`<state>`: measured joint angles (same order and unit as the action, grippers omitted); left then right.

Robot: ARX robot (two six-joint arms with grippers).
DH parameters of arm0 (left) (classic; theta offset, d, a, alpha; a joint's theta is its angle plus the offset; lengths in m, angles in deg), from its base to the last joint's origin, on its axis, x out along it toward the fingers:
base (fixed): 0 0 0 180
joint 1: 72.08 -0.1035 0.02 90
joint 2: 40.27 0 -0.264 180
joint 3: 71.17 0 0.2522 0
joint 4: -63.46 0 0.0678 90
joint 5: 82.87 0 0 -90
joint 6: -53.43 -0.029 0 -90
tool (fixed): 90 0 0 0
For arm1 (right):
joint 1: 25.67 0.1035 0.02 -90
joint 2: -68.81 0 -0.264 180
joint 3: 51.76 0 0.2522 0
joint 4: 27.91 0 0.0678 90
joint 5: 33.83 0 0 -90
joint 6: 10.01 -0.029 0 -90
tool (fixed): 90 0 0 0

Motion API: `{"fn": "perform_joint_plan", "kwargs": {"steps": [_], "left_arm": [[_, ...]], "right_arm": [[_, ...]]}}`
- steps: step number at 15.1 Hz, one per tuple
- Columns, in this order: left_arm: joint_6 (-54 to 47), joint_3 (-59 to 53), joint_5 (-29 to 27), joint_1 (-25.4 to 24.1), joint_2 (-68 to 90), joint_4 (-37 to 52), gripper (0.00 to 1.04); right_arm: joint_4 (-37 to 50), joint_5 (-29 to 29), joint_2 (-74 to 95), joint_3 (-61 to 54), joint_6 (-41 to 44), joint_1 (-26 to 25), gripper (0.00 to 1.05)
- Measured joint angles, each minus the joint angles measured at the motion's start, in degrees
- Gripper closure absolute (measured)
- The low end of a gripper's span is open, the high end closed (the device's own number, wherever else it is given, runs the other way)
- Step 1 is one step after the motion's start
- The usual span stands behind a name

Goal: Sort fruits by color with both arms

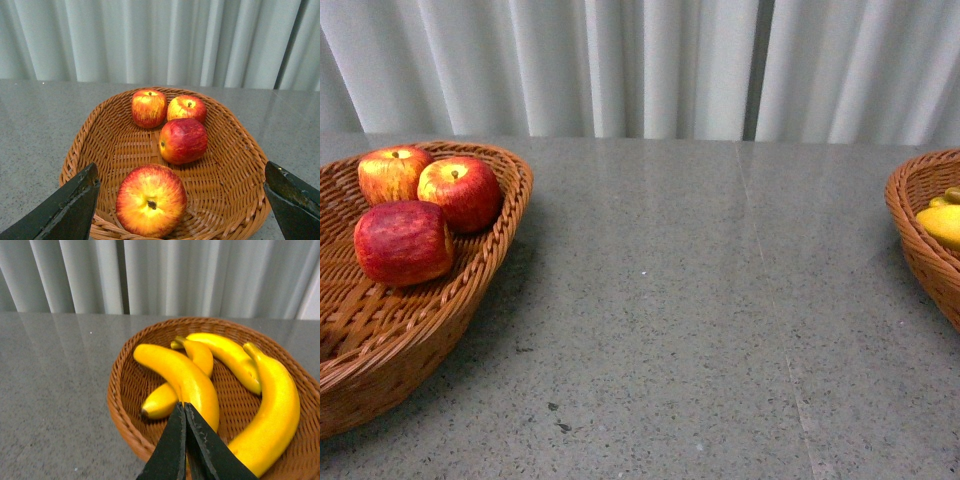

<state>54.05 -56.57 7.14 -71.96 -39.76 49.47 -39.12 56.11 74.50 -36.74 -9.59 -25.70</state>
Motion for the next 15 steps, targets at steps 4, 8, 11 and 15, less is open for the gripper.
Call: {"fn": "perform_joint_plan", "kwargs": {"steps": [4,8,11,15], "left_arm": [[0.00,0.00,-0.04,0.00,0.00,0.00,0.07],[0.00,0.00,-0.02,0.00,0.00,0.00,0.07],[0.00,0.00,-0.02,0.00,0.00,0.00,0.07],[0.00,0.00,-0.02,0.00,0.00,0.00,0.07]], "right_arm": [[-2.58,0.04,-5.46,-0.50,0.00,0.02,1.03],[-2.84,0.07,-5.46,-0.50,0.00,0.02,1.03],[-2.82,0.04,-5.46,-0.50,0.02,0.02,1.03],[-2.82,0.07,-5.46,-0.50,0.00,0.02,0.55]]}}
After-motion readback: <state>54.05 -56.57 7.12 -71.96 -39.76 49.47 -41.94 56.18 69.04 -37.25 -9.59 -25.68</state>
